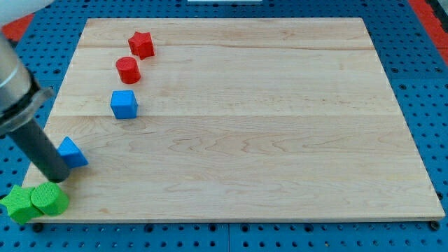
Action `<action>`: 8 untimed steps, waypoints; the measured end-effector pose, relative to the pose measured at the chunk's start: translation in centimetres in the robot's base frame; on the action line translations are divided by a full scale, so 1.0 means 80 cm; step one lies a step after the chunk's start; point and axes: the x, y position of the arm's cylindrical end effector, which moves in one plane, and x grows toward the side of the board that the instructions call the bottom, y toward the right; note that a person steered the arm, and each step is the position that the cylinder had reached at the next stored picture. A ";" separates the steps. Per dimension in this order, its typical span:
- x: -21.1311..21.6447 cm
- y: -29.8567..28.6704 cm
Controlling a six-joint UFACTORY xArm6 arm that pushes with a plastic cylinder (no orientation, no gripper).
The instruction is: Bring the blue triangle at the bottom side of the blue triangle
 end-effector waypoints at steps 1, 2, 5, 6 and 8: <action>0.000 -0.028; -0.005 -0.038; -0.035 0.015; -0.039 0.034; -0.050 0.057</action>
